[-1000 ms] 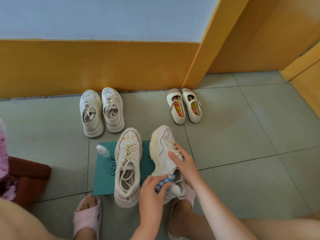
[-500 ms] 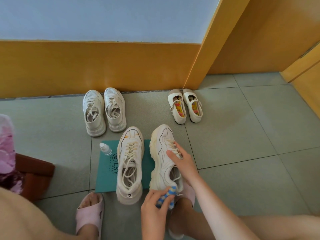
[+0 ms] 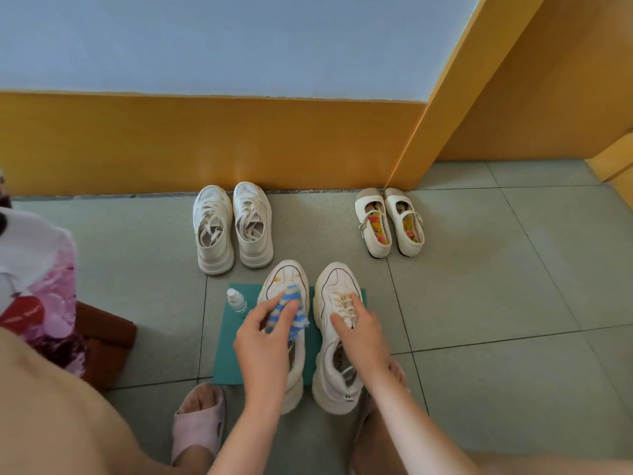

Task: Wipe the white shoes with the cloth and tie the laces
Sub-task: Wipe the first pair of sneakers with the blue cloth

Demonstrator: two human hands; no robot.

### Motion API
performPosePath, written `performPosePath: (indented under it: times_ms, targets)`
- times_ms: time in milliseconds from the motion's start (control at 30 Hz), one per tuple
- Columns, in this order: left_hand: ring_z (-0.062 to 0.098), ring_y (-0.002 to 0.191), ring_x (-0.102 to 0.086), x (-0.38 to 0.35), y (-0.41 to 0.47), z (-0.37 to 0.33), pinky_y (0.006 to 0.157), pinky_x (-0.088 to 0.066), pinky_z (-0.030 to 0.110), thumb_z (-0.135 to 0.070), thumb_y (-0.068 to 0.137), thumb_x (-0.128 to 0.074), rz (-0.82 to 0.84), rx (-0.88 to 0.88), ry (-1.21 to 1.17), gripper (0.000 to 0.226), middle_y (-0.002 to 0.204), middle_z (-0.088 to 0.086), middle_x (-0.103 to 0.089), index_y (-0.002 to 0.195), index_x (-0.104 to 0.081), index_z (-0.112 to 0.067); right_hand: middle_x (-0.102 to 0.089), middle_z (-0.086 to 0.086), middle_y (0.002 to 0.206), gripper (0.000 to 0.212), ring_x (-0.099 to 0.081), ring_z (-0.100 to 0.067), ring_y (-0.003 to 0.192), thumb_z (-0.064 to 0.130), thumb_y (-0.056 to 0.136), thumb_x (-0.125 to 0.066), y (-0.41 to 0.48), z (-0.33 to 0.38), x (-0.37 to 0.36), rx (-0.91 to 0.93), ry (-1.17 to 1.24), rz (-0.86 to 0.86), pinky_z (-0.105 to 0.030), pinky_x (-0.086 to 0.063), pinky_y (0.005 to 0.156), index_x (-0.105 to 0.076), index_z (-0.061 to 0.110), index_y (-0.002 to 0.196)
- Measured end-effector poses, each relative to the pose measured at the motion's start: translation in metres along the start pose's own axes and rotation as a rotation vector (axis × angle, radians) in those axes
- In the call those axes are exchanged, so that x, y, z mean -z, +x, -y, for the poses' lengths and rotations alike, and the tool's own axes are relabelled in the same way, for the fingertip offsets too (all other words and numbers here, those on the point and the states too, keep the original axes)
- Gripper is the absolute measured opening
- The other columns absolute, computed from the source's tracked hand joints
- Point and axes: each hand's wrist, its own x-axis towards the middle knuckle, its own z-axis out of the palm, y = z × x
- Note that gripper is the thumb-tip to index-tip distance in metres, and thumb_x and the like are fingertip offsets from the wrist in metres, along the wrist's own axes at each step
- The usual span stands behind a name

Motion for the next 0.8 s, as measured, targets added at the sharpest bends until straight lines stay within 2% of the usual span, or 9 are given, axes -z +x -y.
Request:
performPosePath:
  times_ms: [67,167,233,333,433,567,700,767,800]
  targets:
    - [0.013,0.091,-0.067,0.000,0.008,-0.002,0.085,-0.053,0.032,-0.024,0.080,-0.071,0.002,0.028,-0.007,0.024,0.093,0.000,-0.072,0.102,-0.070,-0.014,-0.037,-0.006,0.145,0.067,-0.040,-0.025,0.131,0.050,0.091,-0.052,0.001,0.002,0.000,-0.005,-0.035,0.003,-0.039,-0.040,0.102,-0.024,0.030,0.148]
    - [0.015,0.089,-0.068,-0.002,0.024,0.001,0.086,-0.054,0.036,-0.025,0.081,-0.070,0.022,0.125,-0.037,0.025,0.093,0.001,-0.072,0.103,-0.070,-0.014,-0.022,0.002,0.156,0.056,-0.013,-0.019,0.145,0.044,0.094,-0.049,-0.003,0.017,0.009,0.145,0.020,-0.128,-0.038,-0.018,0.117,-0.032,0.030,0.145]
    - [0.016,0.084,-0.068,-0.005,0.033,0.000,0.080,-0.055,0.032,-0.021,0.085,-0.066,0.055,0.238,-0.150,0.023,0.089,0.003,-0.072,0.104,-0.069,-0.009,-0.036,0.010,0.149,0.045,-0.023,-0.007,0.140,0.037,0.095,-0.050,-0.009,0.037,0.020,0.310,0.223,-0.115,-0.030,-0.024,0.115,-0.043,0.032,0.139]
    - [0.013,0.075,-0.064,-0.011,0.039,-0.008,0.061,-0.053,0.021,-0.018,0.092,-0.055,0.118,0.349,-0.284,0.019,0.086,0.004,-0.069,0.104,-0.066,-0.007,-0.047,0.015,0.138,0.046,-0.042,0.002,0.127,0.033,0.091,-0.058,-0.018,0.067,0.025,0.386,0.447,0.189,-0.015,-0.039,0.100,-0.046,0.036,0.135]
    - [0.012,0.077,-0.065,-0.013,0.041,-0.016,0.056,-0.052,0.020,-0.027,0.098,-0.044,0.149,0.439,-0.387,0.026,0.091,0.006,-0.068,0.100,-0.064,-0.010,-0.050,0.012,0.137,0.049,-0.046,0.002,0.125,0.020,0.086,-0.068,-0.013,0.078,0.012,0.459,0.398,0.229,-0.021,-0.042,0.102,-0.053,0.032,0.131]
    - [0.012,0.085,-0.064,-0.012,0.042,-0.022,0.053,-0.053,0.018,-0.034,0.100,-0.034,0.187,0.467,-0.428,0.035,0.097,0.006,-0.066,0.101,-0.061,-0.011,-0.062,0.004,0.118,0.047,-0.060,-0.003,0.107,0.008,0.082,-0.070,-0.007,0.080,0.002,0.381,0.499,0.160,-0.024,-0.050,0.094,-0.060,0.032,0.120]
    - [0.012,0.092,-0.064,-0.005,0.047,-0.011,0.070,-0.057,0.024,-0.028,0.098,-0.042,0.217,0.358,-0.242,0.023,0.104,0.003,-0.068,0.101,-0.063,-0.020,-0.063,0.002,0.117,0.045,-0.062,-0.001,0.102,0.002,0.082,-0.069,0.002,0.078,-0.002,0.320,0.539,0.168,-0.018,-0.051,0.089,-0.061,0.031,0.115]
    - [0.012,0.105,-0.060,0.002,0.048,0.004,0.091,-0.051,0.035,-0.029,0.092,-0.054,0.156,0.172,0.078,0.017,0.114,-0.002,-0.065,0.106,-0.063,-0.029,-0.063,0.006,0.113,0.046,-0.061,0.009,0.095,-0.001,0.082,-0.068,0.010,0.076,0.004,0.290,0.569,0.148,-0.011,-0.049,0.083,-0.059,0.027,0.117]
    - [0.012,0.113,-0.054,0.004,0.047,0.011,0.099,-0.045,0.037,-0.031,0.088,-0.058,0.132,0.089,0.258,0.027,0.122,-0.003,-0.061,0.115,-0.060,-0.029,-0.061,0.009,0.113,0.047,-0.060,0.012,0.094,-0.001,0.082,-0.068,0.015,0.075,0.008,0.276,0.581,0.127,-0.008,-0.048,0.082,-0.057,0.024,0.120]
